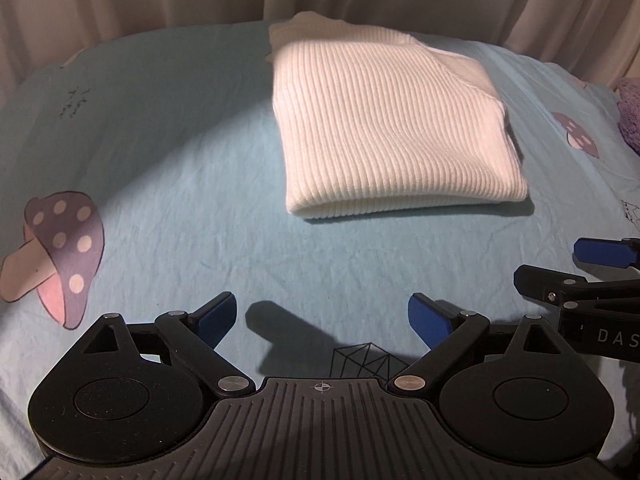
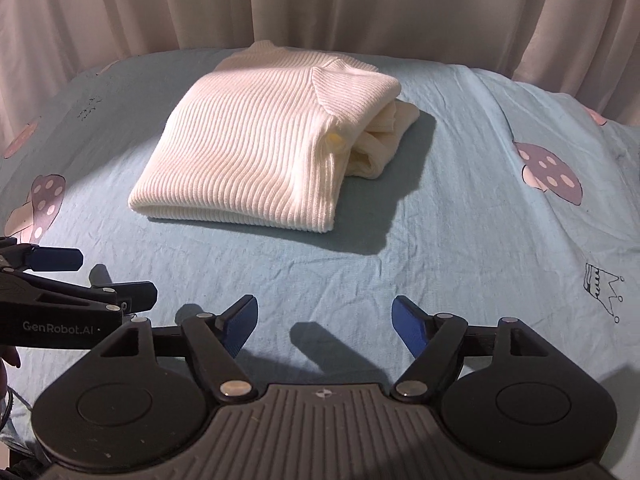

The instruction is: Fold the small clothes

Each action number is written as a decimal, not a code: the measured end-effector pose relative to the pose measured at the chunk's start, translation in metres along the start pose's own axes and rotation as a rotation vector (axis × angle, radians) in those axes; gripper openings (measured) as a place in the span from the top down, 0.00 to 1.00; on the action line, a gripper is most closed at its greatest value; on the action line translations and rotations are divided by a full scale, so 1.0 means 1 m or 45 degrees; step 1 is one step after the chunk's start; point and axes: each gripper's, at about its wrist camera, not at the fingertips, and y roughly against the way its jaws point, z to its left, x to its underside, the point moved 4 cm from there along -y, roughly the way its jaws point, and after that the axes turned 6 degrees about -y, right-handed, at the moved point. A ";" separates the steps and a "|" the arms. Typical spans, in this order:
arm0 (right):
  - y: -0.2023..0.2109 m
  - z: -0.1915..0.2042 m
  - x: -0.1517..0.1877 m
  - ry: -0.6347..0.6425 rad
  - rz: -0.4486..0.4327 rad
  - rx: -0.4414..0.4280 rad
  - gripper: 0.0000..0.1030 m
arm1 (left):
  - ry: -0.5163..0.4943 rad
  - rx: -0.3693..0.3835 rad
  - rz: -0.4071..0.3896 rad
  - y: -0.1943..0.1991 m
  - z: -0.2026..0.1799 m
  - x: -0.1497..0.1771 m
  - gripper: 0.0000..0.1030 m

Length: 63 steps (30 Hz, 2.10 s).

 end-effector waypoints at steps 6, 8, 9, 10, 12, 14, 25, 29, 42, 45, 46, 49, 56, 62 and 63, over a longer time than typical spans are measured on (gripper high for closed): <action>0.004 -0.002 -0.003 -0.067 0.007 -0.070 0.26 | 0.017 -0.005 -0.013 0.003 0.003 0.000 0.06; 0.002 -0.006 -0.009 -0.165 0.004 -0.201 0.26 | 0.069 -0.006 -0.053 0.002 0.009 -0.005 0.06; -0.002 -0.008 -0.013 -0.237 0.006 -0.280 0.26 | 0.101 -0.002 -0.077 -0.001 0.013 -0.009 0.06; -0.008 -0.013 -0.017 -0.323 0.011 -0.356 0.27 | 0.132 -0.006 -0.088 -0.004 0.017 -0.014 0.06; -0.022 -0.024 -0.025 -0.532 0.017 -0.487 0.30 | 0.163 -0.020 -0.111 -0.011 0.022 -0.021 0.06; -0.036 -0.036 -0.031 -0.726 -0.002 -0.574 0.42 | 0.170 -0.042 -0.103 -0.019 0.025 -0.026 0.06; -0.059 -0.064 -0.025 -1.230 -0.007 -0.953 0.91 | 0.777 0.617 -0.161 -0.034 0.058 -0.026 0.16; -0.053 -0.064 -0.025 -1.298 -0.029 -1.069 0.91 | 0.922 0.773 -0.138 -0.041 0.058 -0.028 0.24; -0.048 -0.055 -0.026 -0.916 -0.057 -0.553 0.93 | 0.925 0.495 -0.205 -0.044 0.061 -0.038 0.69; -0.043 -0.042 -0.026 -0.731 -0.088 -0.414 0.93 | 0.812 0.409 -0.204 -0.039 0.053 -0.041 0.69; -0.038 -0.033 -0.029 -0.636 -0.110 -0.351 0.93 | 0.772 0.379 -0.204 -0.038 0.050 -0.043 0.69; -0.035 -0.021 -0.029 -0.481 -0.128 -0.257 0.95 | 0.731 0.348 -0.184 -0.038 0.047 -0.044 0.67; -0.021 -0.031 -0.021 -0.376 -0.193 0.016 0.64 | 0.742 0.315 -0.100 -0.029 0.066 -0.033 0.66; -0.006 -0.045 -0.017 -0.309 -0.197 0.107 0.52 | 0.459 -0.153 -0.048 -0.005 0.070 -0.013 0.20; -0.003 -0.042 -0.015 -0.307 -0.172 0.070 0.45 | 0.428 -0.128 -0.038 -0.003 0.066 -0.013 0.14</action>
